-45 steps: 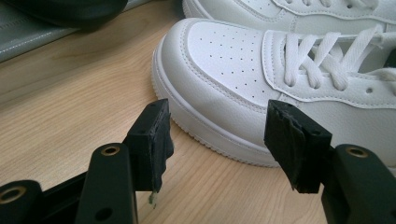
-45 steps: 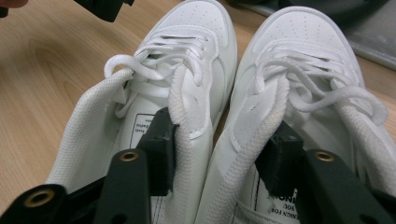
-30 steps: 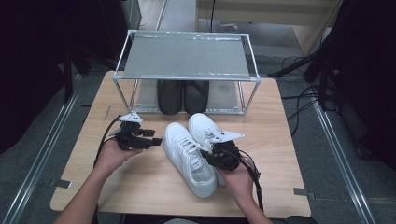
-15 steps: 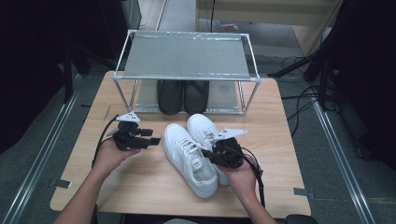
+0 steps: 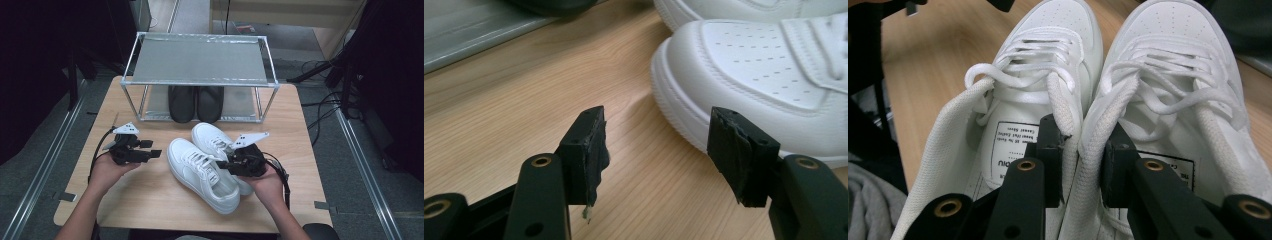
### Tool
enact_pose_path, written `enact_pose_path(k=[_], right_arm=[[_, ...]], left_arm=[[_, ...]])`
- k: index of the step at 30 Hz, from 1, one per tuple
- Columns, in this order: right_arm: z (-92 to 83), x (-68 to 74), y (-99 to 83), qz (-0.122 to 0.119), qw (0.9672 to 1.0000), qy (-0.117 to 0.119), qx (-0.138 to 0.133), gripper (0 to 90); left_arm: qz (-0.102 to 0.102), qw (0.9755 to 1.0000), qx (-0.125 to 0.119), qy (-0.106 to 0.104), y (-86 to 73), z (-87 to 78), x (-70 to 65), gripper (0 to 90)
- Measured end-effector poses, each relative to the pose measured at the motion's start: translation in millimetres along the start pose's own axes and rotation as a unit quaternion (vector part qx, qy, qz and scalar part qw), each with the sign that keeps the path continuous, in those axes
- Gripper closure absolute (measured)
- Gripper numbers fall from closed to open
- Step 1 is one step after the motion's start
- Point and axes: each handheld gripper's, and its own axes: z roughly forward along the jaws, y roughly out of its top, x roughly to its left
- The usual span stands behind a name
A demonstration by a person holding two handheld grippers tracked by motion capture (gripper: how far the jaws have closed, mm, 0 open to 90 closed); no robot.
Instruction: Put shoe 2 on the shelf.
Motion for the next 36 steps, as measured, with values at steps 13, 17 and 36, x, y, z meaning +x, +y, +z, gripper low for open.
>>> enact_pose_path(k=[13, 17, 36], right_arm=[[1.9, -24.7, 40.9, -0.079, 0.9918, 0.097, 0.024, 76.1], [5.4, -27.9, 56.1, -0.100, 0.9877, 0.114, 0.038, 76.1], [-21.4, -10.5, 132.6, -0.135, 0.9796, 0.145, 0.035, 75.8]], left_arm=[[-0.019, 0.9993, -0.002, 0.031, -17.7, -17.6, 11.4, 40.9], [-0.025, 0.9989, -0.007, 0.038, -21.1, -22.1, 15.0, 40.9], [-0.035, 0.9982, -0.009, 0.047, -26.2, -27.0, 23.1, 41.0]])
